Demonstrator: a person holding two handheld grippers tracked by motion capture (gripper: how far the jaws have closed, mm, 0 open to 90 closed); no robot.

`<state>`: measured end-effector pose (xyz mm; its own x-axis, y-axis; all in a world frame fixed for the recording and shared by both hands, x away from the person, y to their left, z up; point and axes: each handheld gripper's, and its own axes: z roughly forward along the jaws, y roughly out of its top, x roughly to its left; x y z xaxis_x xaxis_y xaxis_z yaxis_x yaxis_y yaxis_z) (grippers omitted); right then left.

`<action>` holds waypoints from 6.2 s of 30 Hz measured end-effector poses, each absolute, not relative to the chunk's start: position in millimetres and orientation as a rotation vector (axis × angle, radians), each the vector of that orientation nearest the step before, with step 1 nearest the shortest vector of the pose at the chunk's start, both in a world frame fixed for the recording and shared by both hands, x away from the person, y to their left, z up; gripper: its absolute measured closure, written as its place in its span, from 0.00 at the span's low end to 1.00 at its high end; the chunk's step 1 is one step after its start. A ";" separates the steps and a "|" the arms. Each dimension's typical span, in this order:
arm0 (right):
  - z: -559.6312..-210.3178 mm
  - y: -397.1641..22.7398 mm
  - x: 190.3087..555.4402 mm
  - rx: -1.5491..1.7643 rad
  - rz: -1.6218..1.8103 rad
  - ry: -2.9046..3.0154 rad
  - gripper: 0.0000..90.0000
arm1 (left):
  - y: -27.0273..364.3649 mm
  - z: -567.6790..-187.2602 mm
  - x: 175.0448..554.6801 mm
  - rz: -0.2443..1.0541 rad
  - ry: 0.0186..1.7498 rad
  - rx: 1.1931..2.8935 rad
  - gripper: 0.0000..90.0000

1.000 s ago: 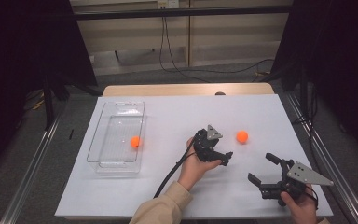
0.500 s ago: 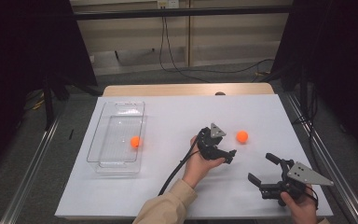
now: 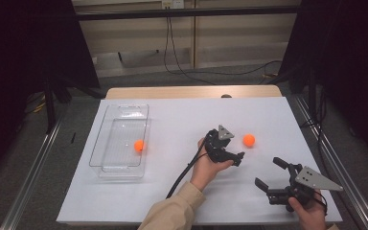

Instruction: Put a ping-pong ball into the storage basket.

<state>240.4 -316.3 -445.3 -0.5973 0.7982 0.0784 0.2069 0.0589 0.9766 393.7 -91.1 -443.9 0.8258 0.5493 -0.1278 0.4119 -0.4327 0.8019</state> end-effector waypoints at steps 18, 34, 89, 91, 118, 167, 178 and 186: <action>-445.2 -316.1 240.4 1.001 1.570 1.850 0.01 | -101.4 -445.9 396.0 0.179 0.700 2.085 0.08; -445.2 -314.9 241.7 0.995 1.571 1.856 0.02 | -107.2 -444.9 399.2 0.187 0.695 2.072 0.08; -444.9 -312.5 242.4 0.990 1.589 1.862 0.01 | -124.8 -447.9 409.7 0.178 0.698 2.058 0.09; -444.7 -312.2 242.5 0.991 1.589 1.860 0.01 | -126.3 -448.5 410.4 0.173 0.702 2.055 0.09; -444.4 -313.5 242.0 0.989 1.594 1.858 0.01 | -135.9 -458.9 418.8 0.178 0.719 2.057 0.10; -443.0 -316.2 240.4 0.990 1.602 1.847 0.01 | -158.8 -464.0 426.3 0.202 0.661 2.081 0.23; -442.5 -317.5 239.8 0.992 1.609 1.841 0.01 | -164.5 -465.0 430.2 0.181 0.661 2.107 0.38; -442.5 -317.6 239.7 0.988 1.611 1.842 0.01 | -164.4 -466.1 432.3 0.174 0.696 2.136 0.55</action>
<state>239.7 -317.6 -442.5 -0.6133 0.7844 0.0927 0.1966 0.0380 0.9797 432.3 -164.4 -466.1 0.8345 0.5377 -0.1203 0.4178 -0.4751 0.7744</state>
